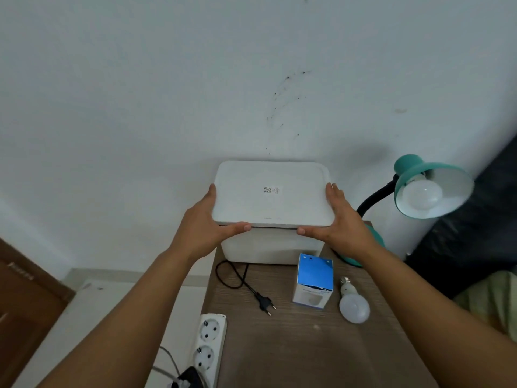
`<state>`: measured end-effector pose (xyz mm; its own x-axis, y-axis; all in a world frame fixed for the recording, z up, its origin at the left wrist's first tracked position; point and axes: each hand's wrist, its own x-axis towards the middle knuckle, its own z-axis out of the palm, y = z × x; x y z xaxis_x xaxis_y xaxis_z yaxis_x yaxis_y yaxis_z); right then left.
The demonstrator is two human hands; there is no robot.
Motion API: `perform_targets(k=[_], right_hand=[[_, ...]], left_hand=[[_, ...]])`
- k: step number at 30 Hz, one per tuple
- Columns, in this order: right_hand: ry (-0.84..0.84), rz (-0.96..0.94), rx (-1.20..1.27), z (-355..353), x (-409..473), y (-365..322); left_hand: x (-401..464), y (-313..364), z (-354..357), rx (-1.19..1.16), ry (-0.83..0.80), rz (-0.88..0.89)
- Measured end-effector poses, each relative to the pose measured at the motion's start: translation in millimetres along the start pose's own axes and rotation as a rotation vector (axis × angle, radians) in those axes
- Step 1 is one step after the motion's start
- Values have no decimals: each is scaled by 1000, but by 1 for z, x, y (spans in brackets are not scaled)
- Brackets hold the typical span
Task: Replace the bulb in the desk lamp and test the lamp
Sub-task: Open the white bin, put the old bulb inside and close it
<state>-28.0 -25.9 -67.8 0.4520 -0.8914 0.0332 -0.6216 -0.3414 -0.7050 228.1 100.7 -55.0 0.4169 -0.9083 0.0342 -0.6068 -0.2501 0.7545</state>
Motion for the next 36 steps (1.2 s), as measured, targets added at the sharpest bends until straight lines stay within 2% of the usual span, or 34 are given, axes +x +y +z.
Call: perform_targets(k=[8, 18, 25, 36], right_hand=[[48, -66, -29, -13, -61, -7], [-23, -61, -12, -4, -173, 35], [-93, -7, -22, 7, -248, 61], [-129, 39, -77, 16, -309, 98]], left_hand=[[-61, 8, -6, -13, 38, 23], [-183, -1, 29, -109, 37, 29], [-247, -21, 57, -86, -31, -89], [-304, -31, 95, -39, -98, -137]])
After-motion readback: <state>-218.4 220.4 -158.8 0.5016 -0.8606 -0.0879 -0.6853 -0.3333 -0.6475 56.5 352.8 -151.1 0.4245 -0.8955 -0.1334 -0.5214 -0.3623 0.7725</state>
